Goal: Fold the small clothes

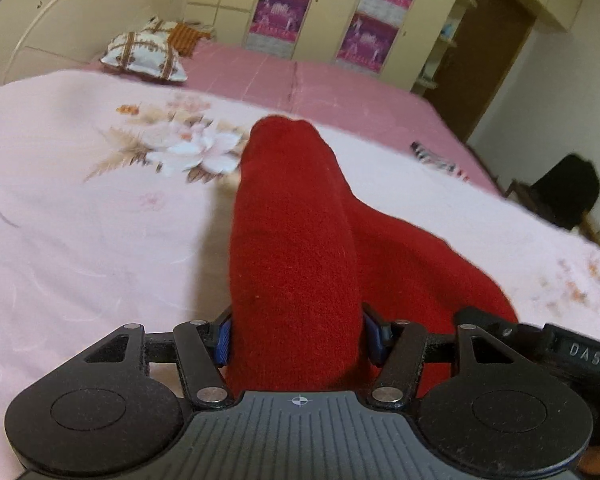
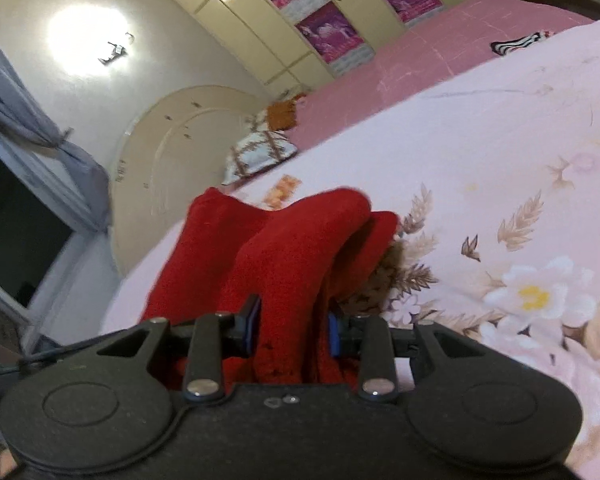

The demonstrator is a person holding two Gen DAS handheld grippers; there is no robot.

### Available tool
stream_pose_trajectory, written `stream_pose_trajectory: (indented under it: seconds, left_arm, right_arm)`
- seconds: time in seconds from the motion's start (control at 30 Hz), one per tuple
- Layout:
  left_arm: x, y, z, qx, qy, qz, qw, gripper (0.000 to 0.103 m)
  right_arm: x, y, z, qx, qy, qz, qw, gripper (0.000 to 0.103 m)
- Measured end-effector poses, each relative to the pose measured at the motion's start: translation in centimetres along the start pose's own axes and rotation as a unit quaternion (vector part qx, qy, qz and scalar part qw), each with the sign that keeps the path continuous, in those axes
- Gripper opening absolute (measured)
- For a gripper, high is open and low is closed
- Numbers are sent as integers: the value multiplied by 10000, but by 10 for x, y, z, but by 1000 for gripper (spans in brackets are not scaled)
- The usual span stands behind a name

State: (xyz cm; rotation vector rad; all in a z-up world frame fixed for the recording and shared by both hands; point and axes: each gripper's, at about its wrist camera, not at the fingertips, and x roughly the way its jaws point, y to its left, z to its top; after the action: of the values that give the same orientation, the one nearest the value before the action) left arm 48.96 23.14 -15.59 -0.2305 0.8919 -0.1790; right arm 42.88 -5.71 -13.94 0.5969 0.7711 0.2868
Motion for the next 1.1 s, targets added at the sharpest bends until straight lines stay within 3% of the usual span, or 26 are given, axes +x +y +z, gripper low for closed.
stream_pose_trajectory:
  seconds: [0.07, 0.17, 0.23, 0.4, 0.57, 0.67, 0.87, 1.1]
  left_arm:
    - [7, 9, -3, -34, -50, 42, 10000, 77]
    - [5, 8, -5, 252, -153, 111, 9995, 80]
    - [-6, 8, -4, 259, -190, 119, 9994, 80]
    - [-49, 11, -10, 376, -566, 59, 9977, 80]
    - [-59, 1, -37, 672, -415, 130, 9968, 80]
    - [-45, -4, -52, 757, -113, 267, 9967, 80]
    - [-27, -4, -67, 682, 20, 431, 9967, 82]
    - [-30, -10, -64, 826, 54, 608, 9947, 88]
  right_arm:
    - [11, -6, -5, -182, 57, -369, 9991, 36]
    - [13, -6, -10, -410, 6, -595, 9974, 50]
    - [10, -1, -14, -508, -10, -695, 9963, 51]
    - [-21, 27, -15, -977, -395, -1015, 9892, 46]
    - [-46, 66, -40, -1764, -443, -898, 9792, 43]
    - [-50, 78, -60, -1987, -369, -852, 9756, 42]
    - [-26, 60, -83, -1828, 70, -1293, 9746, 34]
    - [-25, 69, -91, -1828, -50, -1470, 9721, 38]
